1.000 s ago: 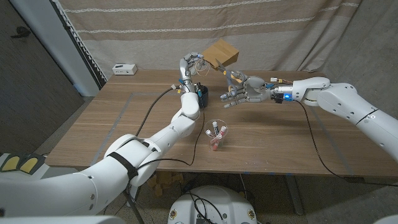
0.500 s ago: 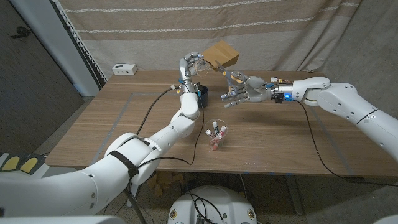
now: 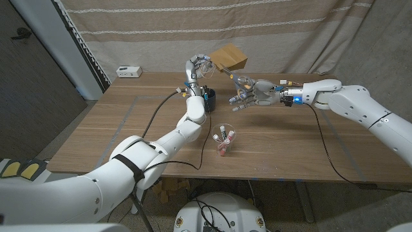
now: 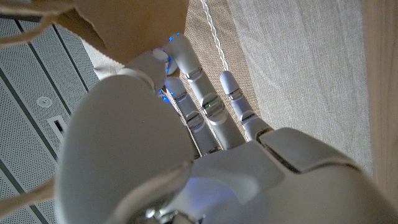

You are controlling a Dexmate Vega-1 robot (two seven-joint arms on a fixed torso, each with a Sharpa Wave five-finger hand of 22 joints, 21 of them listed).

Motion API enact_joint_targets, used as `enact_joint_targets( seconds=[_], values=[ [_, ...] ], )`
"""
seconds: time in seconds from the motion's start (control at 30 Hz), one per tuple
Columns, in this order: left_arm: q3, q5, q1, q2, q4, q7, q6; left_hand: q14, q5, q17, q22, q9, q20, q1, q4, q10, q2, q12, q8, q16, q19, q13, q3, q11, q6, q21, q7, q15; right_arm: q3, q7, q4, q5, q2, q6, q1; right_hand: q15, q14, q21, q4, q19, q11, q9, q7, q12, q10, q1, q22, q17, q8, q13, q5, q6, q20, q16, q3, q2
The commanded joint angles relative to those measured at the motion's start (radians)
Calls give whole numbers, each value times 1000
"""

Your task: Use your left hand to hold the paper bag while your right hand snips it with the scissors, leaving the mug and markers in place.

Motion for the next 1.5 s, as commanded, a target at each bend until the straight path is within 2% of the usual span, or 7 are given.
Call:
enact_joint_targets(
  seconds=[0.03, 0.3, 0.7, 0.83, 1.0, 1.3, 1.5],
  values=[
    [7, -15, -20, -15, 56, -39, -40, 8, -5, 1, 1, 2, -132, -2, 2, 6, -6, 4, 4, 4, -5, 0, 8, 3, 7, 10, -4, 1, 6, -53, -14, 13, 7, -26, -5, -21, 48, 10, -10, 24, -23, 24, -6, 21, 66, 53, 4, 4, 76, 3, -11, 67, -25, 15, 36, 12],
    [16, -23, -31, -22, 91, -71, -67, 7, -12, 0, 0, 0, -132, -3, 1, 6, -7, 4, 4, 6, -6, 0, 16, 3, 5, 15, -1, 1, 30, -134, -38, 40, 8, -49, -27, -93, 133, 17, -11, 48, -61, 25, -11, 47, 154, 152, 8, 15, 122, 8, -25, 155, -79, 41, 126, 42],
    [16, -23, -41, -19, 111, -59, -83, 6, -26, -3, 0, -4, -135, -5, -1, 5, -10, 1, 5, 7, -10, -5, 24, 3, 3, 25, 2, 1, 27, -137, -33, 43, 10, -59, -15, -137, 152, 23, 28, 43, -71, 115, 22, 57, 181, 256, 16, 45, 176, 19, -66, 121, -108, 59, 271, 47],
    [14, -25, -47, -20, 126, -50, -88, 4, -28, -4, -1, -6, -135, -4, -2, 4, -10, 0, 4, 6, -11, -5, 27, 3, 2, 26, 2, 0, 32, -163, -41, 49, 10, -71, -18, -201, 237, 35, 39, 53, -78, 158, 34, 152, 324, 331, 18, 75, 207, 81, -102, 120, -129, 115, 344, 34],
    [15, -26, -51, -19, 134, -44, -91, 3, -32, -7, -2, -4, -134, -5, -1, 3, -10, 0, 6, 5, -13, -6, 31, 3, 1, 27, 2, 1, 58, -224, -55, 89, 15, -87, -46, -238, 386, 58, 48, 77, -138, 159, 33, 315, 386, 382, 24, 155, 203, 269, -113, 128, -158, 232, 369, 29],
    [17, -18, -49, -12, 125, -19, -91, 3, -38, -11, -3, -5, -134, -7, -2, 2, -11, -2, 7, 2, -15, -8, 37, 3, 0, 32, 1, 0, 69, -264, -55, 122, 28, -101, -58, -250, 519, 162, 47, 158, -154, 152, 40, 623, 312, 491, 73, 308, 150, 721, -111, 116, -230, 404, 392, 30],
    [17, -16, -47, -11, 121, -11, -91, 4, -42, -11, -3, -5, -135, -8, -2, 4, -12, -1, 7, 3, -17, -9, 39, 4, -3, 36, 2, 0, 76, -276, -57, 141, 33, -104, -68, -237, 589, 242, 54, 158, -168, 208, 35, 657, 280, 502, 150, 507, 154, 814, -114, 96, -267, 614, 363, 13]
  ],
)
